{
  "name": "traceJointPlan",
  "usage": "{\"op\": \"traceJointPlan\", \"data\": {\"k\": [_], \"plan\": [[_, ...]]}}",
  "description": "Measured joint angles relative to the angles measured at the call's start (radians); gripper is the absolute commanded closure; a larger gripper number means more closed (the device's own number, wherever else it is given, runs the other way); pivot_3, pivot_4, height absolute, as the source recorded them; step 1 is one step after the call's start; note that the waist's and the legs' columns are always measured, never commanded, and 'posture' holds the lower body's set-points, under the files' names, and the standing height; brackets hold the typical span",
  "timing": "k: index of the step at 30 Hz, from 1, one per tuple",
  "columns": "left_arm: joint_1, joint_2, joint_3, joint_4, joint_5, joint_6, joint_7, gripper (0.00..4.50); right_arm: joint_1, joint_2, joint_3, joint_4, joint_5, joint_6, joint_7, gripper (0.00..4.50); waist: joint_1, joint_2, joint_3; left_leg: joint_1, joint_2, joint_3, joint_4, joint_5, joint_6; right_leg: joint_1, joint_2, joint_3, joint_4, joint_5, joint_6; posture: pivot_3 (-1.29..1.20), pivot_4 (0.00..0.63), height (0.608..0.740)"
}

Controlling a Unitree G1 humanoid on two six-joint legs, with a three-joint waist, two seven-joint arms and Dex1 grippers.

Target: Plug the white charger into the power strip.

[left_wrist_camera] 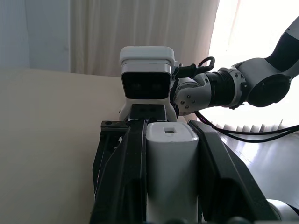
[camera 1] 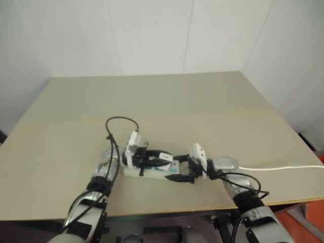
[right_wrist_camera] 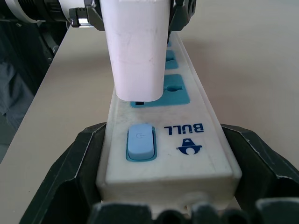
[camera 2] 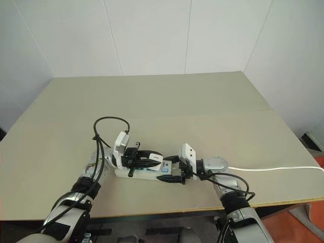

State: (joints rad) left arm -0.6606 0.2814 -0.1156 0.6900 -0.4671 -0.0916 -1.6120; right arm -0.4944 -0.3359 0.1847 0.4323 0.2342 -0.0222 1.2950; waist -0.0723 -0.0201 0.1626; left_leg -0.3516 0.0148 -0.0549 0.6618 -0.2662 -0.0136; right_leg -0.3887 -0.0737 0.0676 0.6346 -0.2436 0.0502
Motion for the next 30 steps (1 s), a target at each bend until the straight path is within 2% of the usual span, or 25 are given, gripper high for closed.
{"op": "traceJointPlan", "data": {"k": [21, 30], "plan": [[-0.001, 0.032, 0.004, 0.051, 0.002, -0.006, 0.004, 3.48, -0.014, 0.014, 0.004, 0.039, -0.01, -0.037, -0.006, 1.1, -0.002, 0.0, -0.002, 0.002, 0.001, -0.001, 0.0, 0.0, 0.0, 0.0, 0.002, 0.0, 0.004, 0.0, 0.0, 0.0, 0.15, 0.74], [0.022, 0.079, 0.015, 0.019, -0.004, 0.01, 0.001, 3.48, -0.018, 0.024, 0.007, 0.045, -0.014, -0.04, -0.013, 1.1, -0.003, 0.0, -0.002, 0.003, 0.002, -0.001, 0.0, 0.0, 0.0, 0.0, 0.004, 0.001, 0.005, 0.0, 0.0, 0.0, 0.15, 0.74]]}}
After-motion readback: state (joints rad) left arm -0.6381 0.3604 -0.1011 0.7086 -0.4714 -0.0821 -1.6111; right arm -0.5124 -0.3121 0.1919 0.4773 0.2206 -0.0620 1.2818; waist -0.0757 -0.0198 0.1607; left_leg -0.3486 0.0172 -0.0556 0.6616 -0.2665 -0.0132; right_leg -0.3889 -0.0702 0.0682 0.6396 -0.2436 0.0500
